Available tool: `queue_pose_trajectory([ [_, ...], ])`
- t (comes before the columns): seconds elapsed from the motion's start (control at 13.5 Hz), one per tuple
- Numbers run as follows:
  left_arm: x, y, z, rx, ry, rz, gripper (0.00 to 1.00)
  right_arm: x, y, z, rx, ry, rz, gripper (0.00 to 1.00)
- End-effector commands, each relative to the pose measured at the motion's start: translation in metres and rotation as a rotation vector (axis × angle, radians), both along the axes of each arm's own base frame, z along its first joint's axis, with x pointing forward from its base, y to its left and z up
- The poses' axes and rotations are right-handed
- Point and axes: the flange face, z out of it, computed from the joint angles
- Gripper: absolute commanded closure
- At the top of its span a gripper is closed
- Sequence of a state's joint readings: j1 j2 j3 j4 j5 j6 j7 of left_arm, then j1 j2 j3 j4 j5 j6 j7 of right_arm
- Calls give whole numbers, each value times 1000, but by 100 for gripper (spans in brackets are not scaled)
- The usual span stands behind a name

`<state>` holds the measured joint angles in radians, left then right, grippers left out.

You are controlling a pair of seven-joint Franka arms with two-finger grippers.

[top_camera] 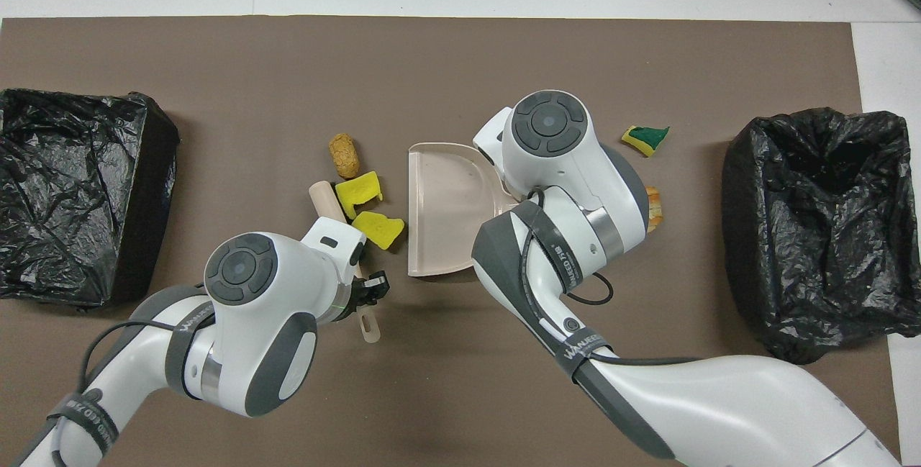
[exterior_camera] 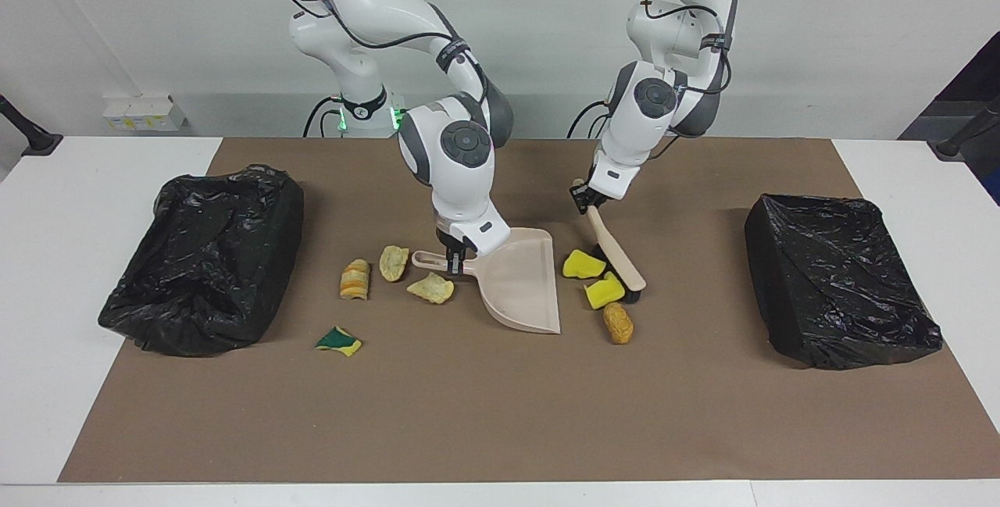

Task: Sweep and dump trash in bin
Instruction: 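Sweep the yellow sponge pieces into the dustpan with the left gripper's brush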

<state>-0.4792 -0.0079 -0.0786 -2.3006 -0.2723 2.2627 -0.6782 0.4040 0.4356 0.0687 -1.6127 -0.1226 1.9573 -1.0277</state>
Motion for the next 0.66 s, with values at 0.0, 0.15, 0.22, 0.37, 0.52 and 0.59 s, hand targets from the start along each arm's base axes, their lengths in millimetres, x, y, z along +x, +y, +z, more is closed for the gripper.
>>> queue_pose_trajectory([
  [0.0,-5,-39,9,-55,-10,-29,100,-4,0,-5,-10,-7,37,100],
  [0.15,-21,-66,14,-72,-26,-136,100,-4,0,-4,-10,-9,35,100],
  [0.22,-27,-80,20,-89,-36,-172,100,-4,0,-5,-10,-7,35,100],
  [0.37,-28,-103,31,-112,-48,-200,100,-4,0,-4,-10,-9,35,100],
  [0.52,-24,-100,39,-108,-52,-208,100,-3,-1,-5,-9,-7,32,100],
  [0.59,-20,-91,45,-104,-46,-225,100,-3,-2,-5,-9,-7,30,100],
])
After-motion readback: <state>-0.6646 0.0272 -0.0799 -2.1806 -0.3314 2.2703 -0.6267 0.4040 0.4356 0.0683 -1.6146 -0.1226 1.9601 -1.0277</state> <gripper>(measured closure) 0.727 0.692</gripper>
